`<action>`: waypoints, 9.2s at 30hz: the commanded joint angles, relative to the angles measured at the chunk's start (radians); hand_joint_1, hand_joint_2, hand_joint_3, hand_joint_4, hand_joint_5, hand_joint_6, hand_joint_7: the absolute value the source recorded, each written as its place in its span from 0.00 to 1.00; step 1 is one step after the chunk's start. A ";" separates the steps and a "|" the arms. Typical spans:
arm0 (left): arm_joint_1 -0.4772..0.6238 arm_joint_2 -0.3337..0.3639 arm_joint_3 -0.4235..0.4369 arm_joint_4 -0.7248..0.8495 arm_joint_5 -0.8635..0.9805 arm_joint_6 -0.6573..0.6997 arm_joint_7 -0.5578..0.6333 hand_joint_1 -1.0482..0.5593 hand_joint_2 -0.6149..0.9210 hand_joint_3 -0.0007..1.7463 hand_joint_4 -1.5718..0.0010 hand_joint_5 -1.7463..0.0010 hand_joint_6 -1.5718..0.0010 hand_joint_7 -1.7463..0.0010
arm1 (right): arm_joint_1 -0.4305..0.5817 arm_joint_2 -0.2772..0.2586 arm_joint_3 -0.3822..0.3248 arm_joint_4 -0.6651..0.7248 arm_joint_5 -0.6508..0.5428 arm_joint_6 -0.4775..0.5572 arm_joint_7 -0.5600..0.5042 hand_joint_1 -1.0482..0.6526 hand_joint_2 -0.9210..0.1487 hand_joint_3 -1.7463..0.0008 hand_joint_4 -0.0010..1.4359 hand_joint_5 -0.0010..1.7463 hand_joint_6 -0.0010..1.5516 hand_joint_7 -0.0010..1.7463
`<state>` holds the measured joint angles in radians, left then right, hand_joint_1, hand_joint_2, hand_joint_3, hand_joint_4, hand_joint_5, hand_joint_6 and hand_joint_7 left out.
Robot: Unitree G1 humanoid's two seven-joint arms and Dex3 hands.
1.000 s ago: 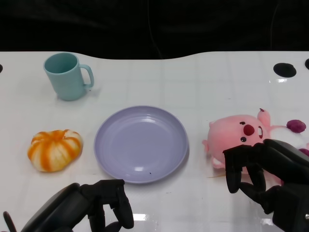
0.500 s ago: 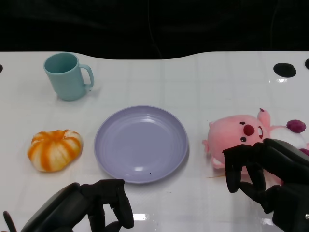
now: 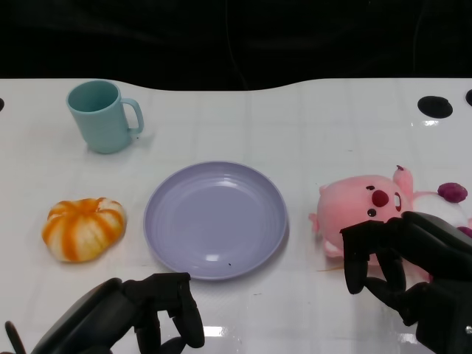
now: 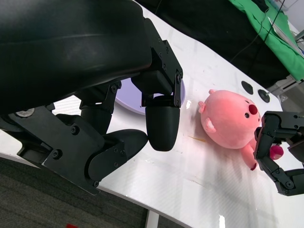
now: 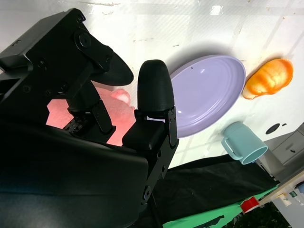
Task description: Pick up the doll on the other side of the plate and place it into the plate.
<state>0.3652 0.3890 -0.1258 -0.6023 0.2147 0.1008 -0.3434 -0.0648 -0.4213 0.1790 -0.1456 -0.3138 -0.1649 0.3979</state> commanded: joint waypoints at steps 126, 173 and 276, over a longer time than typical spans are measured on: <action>0.033 0.012 0.013 -0.049 0.004 0.041 -0.022 0.55 0.78 0.61 0.58 0.01 0.60 0.18 | -0.540 0.100 0.224 0.879 -0.322 -0.064 -0.578 0.50 0.39 0.44 0.63 1.00 0.51 0.86; 0.004 -0.048 -0.088 -0.083 0.099 0.099 -0.009 0.56 0.75 0.65 0.57 0.02 0.59 0.17 | -0.820 0.460 0.305 0.916 -0.362 -0.131 -0.623 0.48 0.62 0.23 0.69 1.00 0.46 1.00; 0.000 -0.020 -0.043 -0.052 0.068 0.066 -0.021 0.55 0.76 0.65 0.58 0.02 0.60 0.17 | 0.047 -0.005 -0.063 -0.122 0.037 0.025 -0.004 0.63 0.57 0.23 0.62 1.00 0.50 0.85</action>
<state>0.3690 0.3564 -0.1775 -0.6652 0.2846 0.1763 -0.3618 -0.0254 -0.4148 0.1135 -0.2849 -0.2621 -0.1331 0.4068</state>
